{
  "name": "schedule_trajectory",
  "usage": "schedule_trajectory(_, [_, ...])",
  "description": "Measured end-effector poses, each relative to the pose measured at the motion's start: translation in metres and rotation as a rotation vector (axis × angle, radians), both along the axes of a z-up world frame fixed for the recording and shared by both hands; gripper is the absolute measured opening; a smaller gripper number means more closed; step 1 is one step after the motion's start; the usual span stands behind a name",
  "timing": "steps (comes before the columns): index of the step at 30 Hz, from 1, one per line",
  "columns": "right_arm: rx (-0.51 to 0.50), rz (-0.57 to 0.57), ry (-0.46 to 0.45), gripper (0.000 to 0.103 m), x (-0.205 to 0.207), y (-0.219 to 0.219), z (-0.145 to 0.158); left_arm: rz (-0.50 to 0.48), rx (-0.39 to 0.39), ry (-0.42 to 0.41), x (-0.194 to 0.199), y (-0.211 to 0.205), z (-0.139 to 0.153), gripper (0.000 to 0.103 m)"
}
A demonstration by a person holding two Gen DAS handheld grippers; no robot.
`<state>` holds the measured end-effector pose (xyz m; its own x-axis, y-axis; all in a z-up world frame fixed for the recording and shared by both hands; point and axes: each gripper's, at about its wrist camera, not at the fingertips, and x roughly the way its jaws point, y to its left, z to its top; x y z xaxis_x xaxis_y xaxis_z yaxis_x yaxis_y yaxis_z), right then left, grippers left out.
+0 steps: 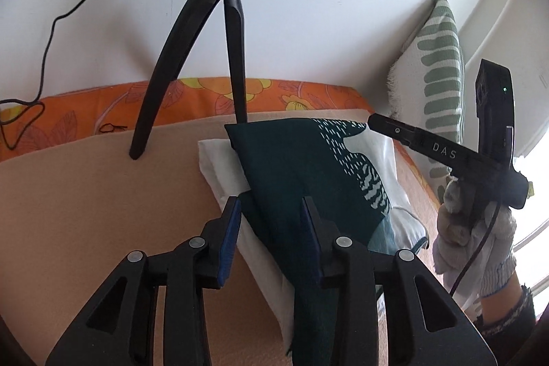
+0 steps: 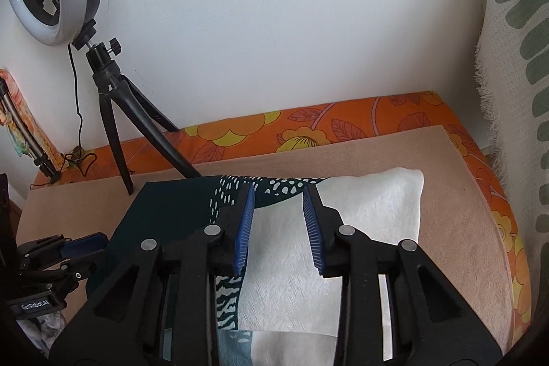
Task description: Fold small clothes
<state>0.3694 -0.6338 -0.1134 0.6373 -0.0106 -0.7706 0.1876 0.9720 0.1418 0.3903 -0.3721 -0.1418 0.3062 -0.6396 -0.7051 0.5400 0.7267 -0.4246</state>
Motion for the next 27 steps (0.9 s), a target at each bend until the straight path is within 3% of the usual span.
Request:
schedule_trajectory(3, [0.022, -0.007, 0.008, 0.031, 0.005, 0.002, -0.008, 0.024, 0.002, 0.008, 0.017, -0.010, -0.007, 0.034])
schedule_trajectory(6, [0.026, 0.003, 0.007, 0.031, 0.004, 0.003, -0.011, 0.028, 0.032, -0.013, 0.028, -0.025, -0.014, 0.044])
schedule_trajectory(12, [0.044, -0.008, -0.007, 0.032, 0.002, -0.003, -0.010, 0.052, 0.020, -0.032, 0.045, -0.047, -0.023, 0.043])
schedule_trajectory(15, [0.044, -0.004, -0.012, 0.032, 0.000, -0.005, -0.008, 0.083, 0.007, -0.005, 0.048, -0.045, -0.025, 0.002])
schedule_trajectory(20, [0.054, -0.012, -0.035, 0.032, -0.005, -0.010, 0.003, 0.109, 0.048, -0.143, 0.028, -0.036, -0.008, 0.001])
schedule_trajectory(23, [0.076, 0.039, -0.040, 0.032, -0.005, -0.003, 0.005, 0.136, 0.096, -0.224, 0.025, -0.027, -0.003, 0.000])
schedule_trajectory(27, [-0.021, 0.052, 0.072, 0.032, 0.007, 0.013, -0.025, 0.139, 0.149, -0.242, 0.032, -0.019, -0.006, 0.003])
